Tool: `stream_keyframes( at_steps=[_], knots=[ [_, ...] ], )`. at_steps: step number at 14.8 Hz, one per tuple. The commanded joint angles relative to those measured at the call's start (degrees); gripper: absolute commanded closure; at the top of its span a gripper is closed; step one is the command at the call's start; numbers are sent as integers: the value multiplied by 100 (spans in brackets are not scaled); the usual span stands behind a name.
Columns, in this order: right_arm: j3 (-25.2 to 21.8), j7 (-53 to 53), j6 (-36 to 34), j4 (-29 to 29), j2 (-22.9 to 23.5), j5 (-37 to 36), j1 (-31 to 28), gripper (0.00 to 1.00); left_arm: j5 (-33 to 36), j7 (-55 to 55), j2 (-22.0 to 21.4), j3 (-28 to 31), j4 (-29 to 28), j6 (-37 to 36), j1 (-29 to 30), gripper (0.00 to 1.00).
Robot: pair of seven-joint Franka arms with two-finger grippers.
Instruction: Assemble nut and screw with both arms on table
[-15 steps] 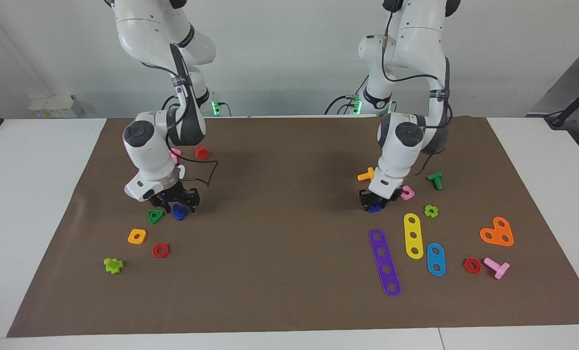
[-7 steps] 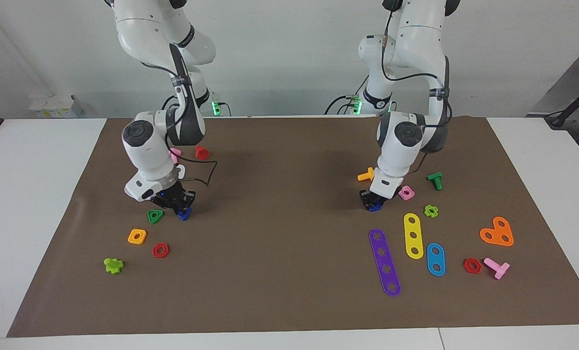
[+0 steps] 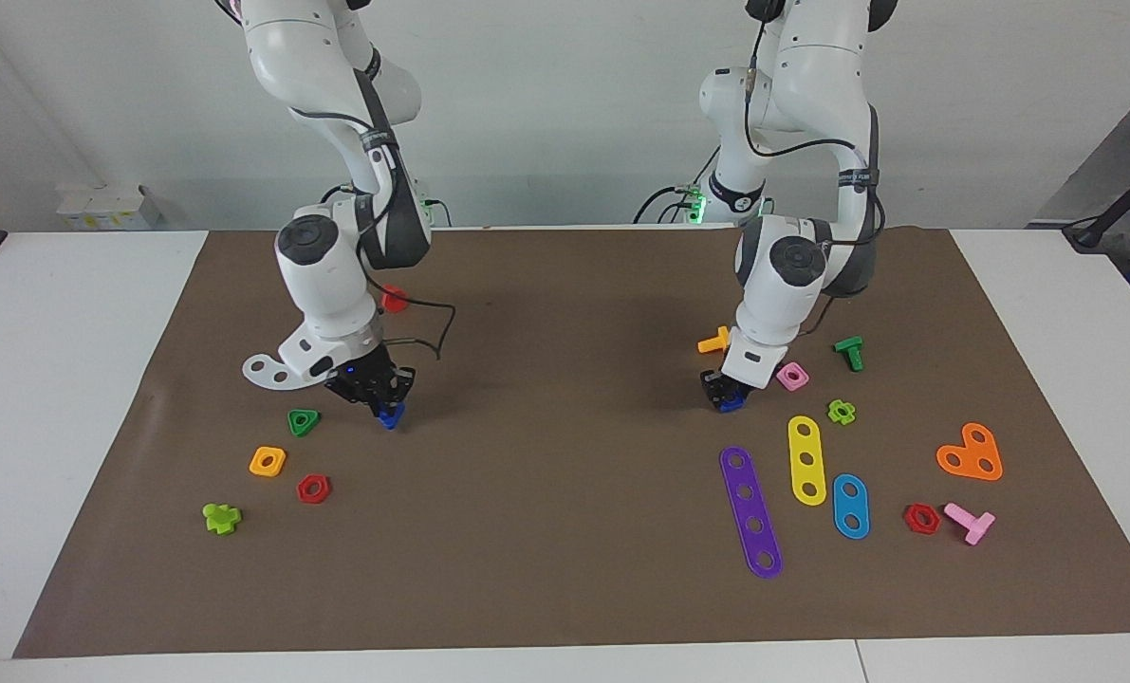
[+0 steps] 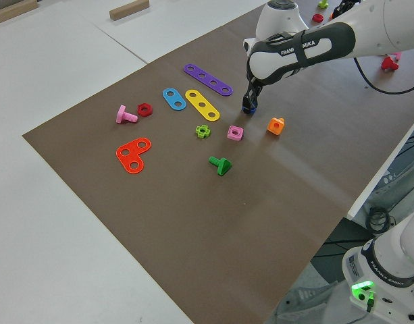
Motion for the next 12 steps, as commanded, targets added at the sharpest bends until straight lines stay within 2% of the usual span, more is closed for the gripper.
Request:
stream_keyframes(
  at_steps=[1,4,7,12],
  knots=[
    [27,903,-96,277,21,-79,496,100,-24,-1,-39,79,577,-702,-77,100],
    [1,1826,-95,461,90,-106,1155,100,-33,60,-13,70,1061,-1185,-15,100],
    [18,2522,-131,664,223,-395,1499,100,-86,183,-56,96,1465,-1790,142,100],
    [18,2963,-210,620,223,-431,1922,100,-270,702,-74,105,2336,-3127,477,100]
  ],
)
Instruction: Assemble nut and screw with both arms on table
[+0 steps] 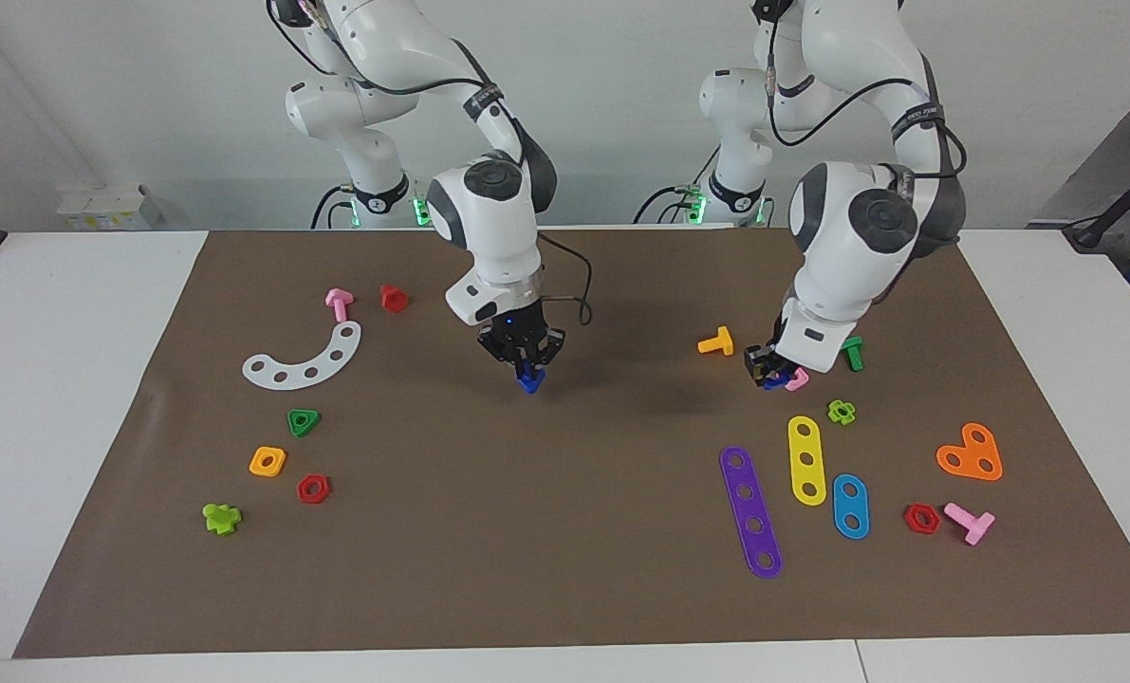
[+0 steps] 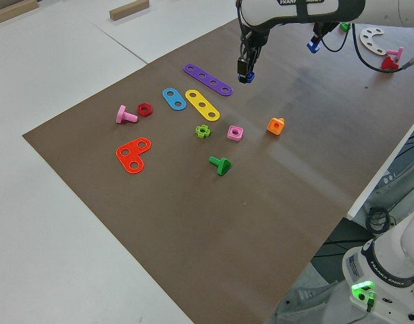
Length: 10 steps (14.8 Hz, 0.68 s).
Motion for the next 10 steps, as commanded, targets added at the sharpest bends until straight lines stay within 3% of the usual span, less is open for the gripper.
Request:
stream_keyframes(
  at_steps=[1,10],
  knots=[
    [-10,262,-126,82,85,-112,167,100,-163,187,-44,12,324,-547,127,100],
    [-10,438,22,-128,332,-226,335,100,-548,126,-36,12,571,-795,101,100]
  ],
)
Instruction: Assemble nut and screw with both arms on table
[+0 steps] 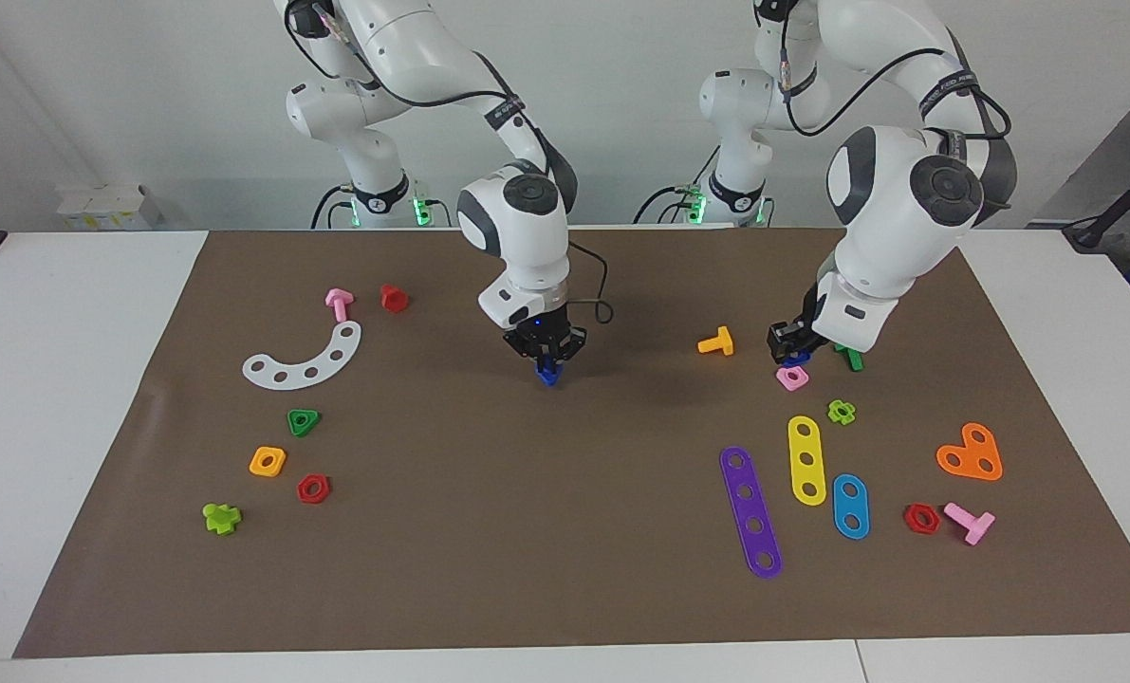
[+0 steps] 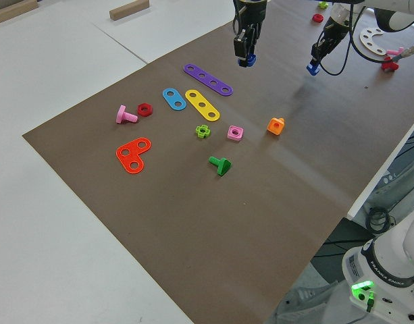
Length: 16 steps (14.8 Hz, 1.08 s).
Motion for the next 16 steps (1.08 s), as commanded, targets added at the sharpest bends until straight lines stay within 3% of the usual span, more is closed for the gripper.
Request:
stream_keyframes(
  at_steps=[1,2,4,6,7,8,9,16],
  knots=[
    [-8,187,118,-140,-3,-186,18,100,-281,12,6,21,88,-95,-70,100],
    [-8,196,118,-149,32,-204,27,100,-281,-6,6,-14,88,-86,-79,100],
    [-8,196,119,-150,59,-257,27,80,-290,-346,15,-23,79,27,-333,100],
    [-8,196,118,-132,68,-274,27,30,-290,-699,15,-31,36,265,-509,100],
    [-8,196,92,-123,42,-274,18,15,-290,-726,6,-32,36,265,-571,100],
    [-8,187,49,-114,-11,-274,-34,6,-290,-744,15,-32,36,283,-589,100],
    [-8,170,31,-106,-133,-266,-78,3,-299,-814,6,-40,36,335,-694,100],
    [0,-313,-680,-114,-986,-248,-798,2,-457,-1770,76,-40,-26,880,-1423,100]
  ],
)
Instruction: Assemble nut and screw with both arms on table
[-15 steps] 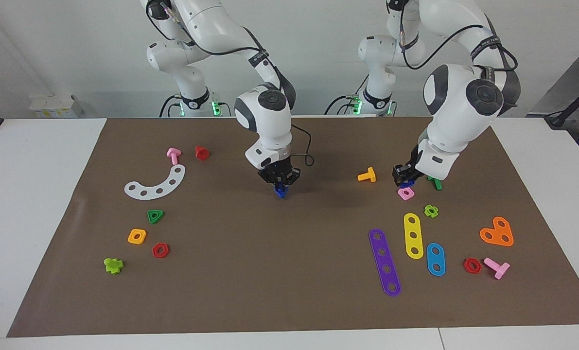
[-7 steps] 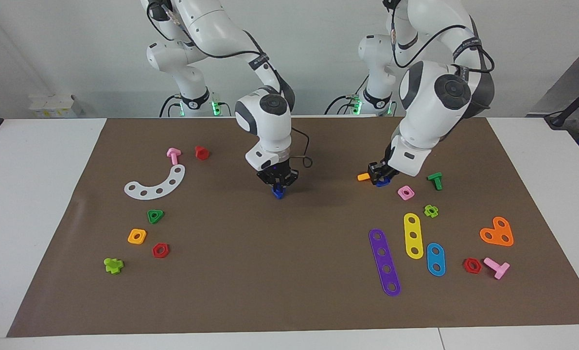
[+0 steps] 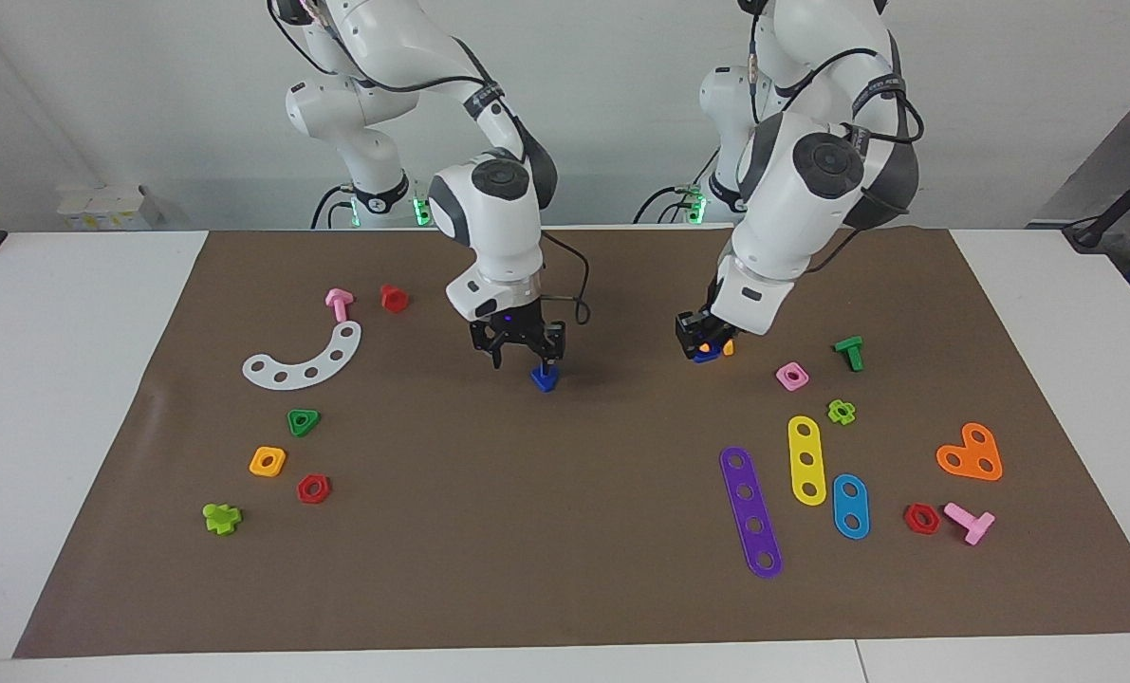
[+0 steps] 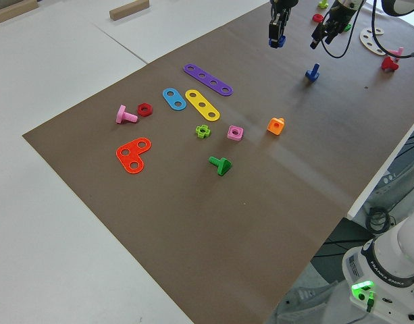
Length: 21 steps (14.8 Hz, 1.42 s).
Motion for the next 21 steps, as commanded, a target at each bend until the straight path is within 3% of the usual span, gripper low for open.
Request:
stream_keyframes(
  at_steps=[1,7,11,16,21],
  knots=[
    [59,-374,-397,-105,-489,-56,-467,1,-103,-502,82,78,-43,320,-453,100],
    [41,-1919,-1372,-44,-1246,445,-1855,1,-68,-1294,853,104,-26,1111,-1331,100],
    [6,-3012,-2233,860,-1229,866,-2586,1,-95,-1435,1110,70,-87,1551,-1491,100],
    [-20,-3241,-3560,2020,-1150,858,-2684,1,-252,-1444,1207,69,-351,1815,-1729,100],
    [-20,-3241,-4037,2215,-1237,762,-2693,1,-411,-1549,1207,69,-351,1649,-1852,100]
  ],
)
